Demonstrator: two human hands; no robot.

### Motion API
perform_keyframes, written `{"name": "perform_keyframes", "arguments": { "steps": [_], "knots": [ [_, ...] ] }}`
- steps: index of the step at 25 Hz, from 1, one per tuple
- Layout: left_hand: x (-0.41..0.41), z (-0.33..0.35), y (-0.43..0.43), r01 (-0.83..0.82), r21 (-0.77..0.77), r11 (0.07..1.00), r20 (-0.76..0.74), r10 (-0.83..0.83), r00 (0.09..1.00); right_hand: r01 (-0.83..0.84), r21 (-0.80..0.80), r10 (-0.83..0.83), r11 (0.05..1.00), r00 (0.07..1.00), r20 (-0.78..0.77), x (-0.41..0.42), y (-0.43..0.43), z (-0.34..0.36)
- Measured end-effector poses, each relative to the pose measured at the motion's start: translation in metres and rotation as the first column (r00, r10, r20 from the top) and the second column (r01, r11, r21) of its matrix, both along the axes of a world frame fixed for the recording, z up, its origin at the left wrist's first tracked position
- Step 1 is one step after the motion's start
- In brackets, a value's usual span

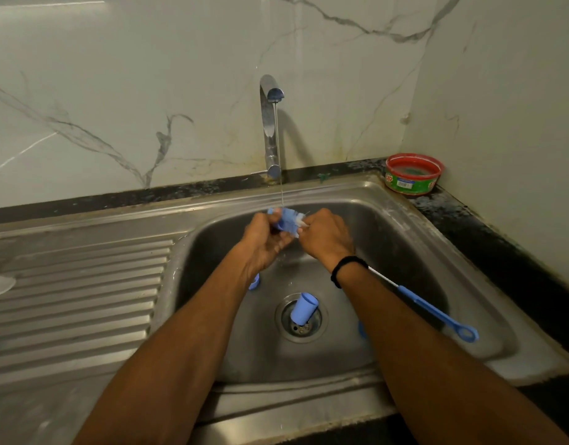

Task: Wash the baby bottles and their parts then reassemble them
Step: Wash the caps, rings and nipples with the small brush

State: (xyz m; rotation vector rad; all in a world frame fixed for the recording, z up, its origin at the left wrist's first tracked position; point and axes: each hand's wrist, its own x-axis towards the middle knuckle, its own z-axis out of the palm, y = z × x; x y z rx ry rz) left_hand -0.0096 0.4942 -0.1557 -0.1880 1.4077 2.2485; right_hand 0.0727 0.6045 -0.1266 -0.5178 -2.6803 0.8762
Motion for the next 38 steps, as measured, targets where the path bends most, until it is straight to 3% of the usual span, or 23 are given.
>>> {"name": "perform_keyframes", "arguments": {
  "steps": [4, 7, 12, 14, 16, 18, 20, 21, 22, 24, 25, 26, 27, 28, 30, 31, 34, 35, 38],
  "knots": [
    [-0.002, -0.001, 0.004, -0.082, -0.001, 0.997, 0.008, 0.082, 0.997, 0.013, -0.069, -0.013, 0.998, 1.000, 0.011, -0.001, 0.002, 0.001],
    [0.009, 0.004, 0.005, -0.007, -0.027, 1.000, 0.022, 0.008, 1.000, 0.064, -0.060, -0.062, 0.996, 0.997, 0.036, 0.001, 0.002, 0.002],
    [0.000, 0.004, 0.002, -0.138, -0.071, 0.988, 0.021, 0.140, 0.990, 0.036, -0.102, -0.029, 0.994, 0.997, 0.071, -0.002, -0.005, 0.005],
    [-0.008, 0.003, -0.002, -0.205, -0.046, 0.978, 0.028, 0.206, 0.978, 0.014, -0.187, 0.006, 0.982, 0.995, 0.102, -0.001, -0.009, 0.008],
    [-0.002, 0.005, -0.005, -0.216, -0.045, 0.975, 0.001, 0.216, 0.976, 0.069, -0.398, -0.025, 0.915, 0.993, 0.115, 0.001, -0.011, 0.018],
    [-0.002, 0.006, -0.009, -0.173, 0.043, 0.984, -0.009, 0.173, 0.985, 0.144, -0.652, -0.031, 0.744, 0.983, 0.182, 0.009, -0.006, 0.032],
    [-0.003, 0.003, -0.010, -0.121, 0.132, 0.984, -0.023, 0.125, 0.992, 0.142, -0.747, 0.063, 0.650, 0.969, 0.239, 0.015, 0.006, 0.038],
    [-0.001, 0.002, -0.008, -0.096, 0.134, 0.986, -0.023, 0.100, 0.995, 0.135, -0.742, 0.086, 0.657, 0.964, 0.251, 0.017, 0.010, 0.039],
    [0.001, 0.002, -0.005, -0.086, 0.089, 0.992, -0.013, 0.088, 0.996, 0.124, -0.676, 0.072, 0.726, 0.964, 0.255, 0.019, 0.013, 0.039],
    [0.005, -0.002, 0.000, -0.042, -0.025, 0.999, -0.011, 0.042, 0.999, 0.074, -0.296, -0.003, 0.952, 0.973, 0.233, 0.014, 0.014, 0.031],
    [0.008, -0.003, 0.001, -0.021, -0.062, 0.998, -0.024, 0.019, 1.000, 0.070, -0.107, -0.046, 0.992, 0.977, 0.206, 0.013, 0.012, 0.028],
    [0.009, -0.001, 0.001, -0.011, -0.074, 0.997, -0.027, 0.009, 1.000, 0.080, -0.027, -0.074, 0.996, 0.982, 0.176, 0.012, 0.009, 0.026],
    [0.007, -0.001, 0.000, 0.002, -0.044, 0.999, -0.025, -0.003, 1.000, 0.082, -0.103, -0.063, 0.991, 0.983, 0.172, 0.012, 0.008, 0.026],
    [0.003, 0.001, -0.001, -0.003, -0.007, 1.000, -0.011, 0.003, 1.000, 0.066, -0.286, -0.018, 0.956, 0.986, 0.166, 0.013, 0.009, 0.029],
    [0.000, 0.003, -0.003, -0.036, 0.042, 0.998, 0.010, 0.036, 0.999, 0.097, -0.579, 0.046, 0.809, 0.973, 0.226, 0.019, 0.010, 0.035],
    [0.001, 0.003, -0.003, -0.046, 0.035, 0.998, 0.008, 0.046, 0.999, 0.104, -0.602, 0.058, 0.792, 0.968, 0.243, 0.019, 0.010, 0.036],
    [0.005, -0.002, -0.001, -0.066, -0.058, 0.996, -0.012, 0.066, 0.998, 0.128, -0.431, -0.026, 0.893, 0.971, 0.236, 0.014, 0.009, 0.033],
    [0.006, -0.002, 0.000, -0.087, -0.088, 0.992, -0.012, 0.087, 0.996, 0.131, -0.440, -0.037, 0.888, 0.976, 0.216, 0.013, 0.008, 0.033],
    [0.005, 0.000, 0.009, -0.201, -0.151, 0.968, -0.053, 0.195, 0.979, 0.120, -0.655, 0.019, 0.746, 0.979, 0.202, 0.020, 0.006, 0.040]
  ]
}}
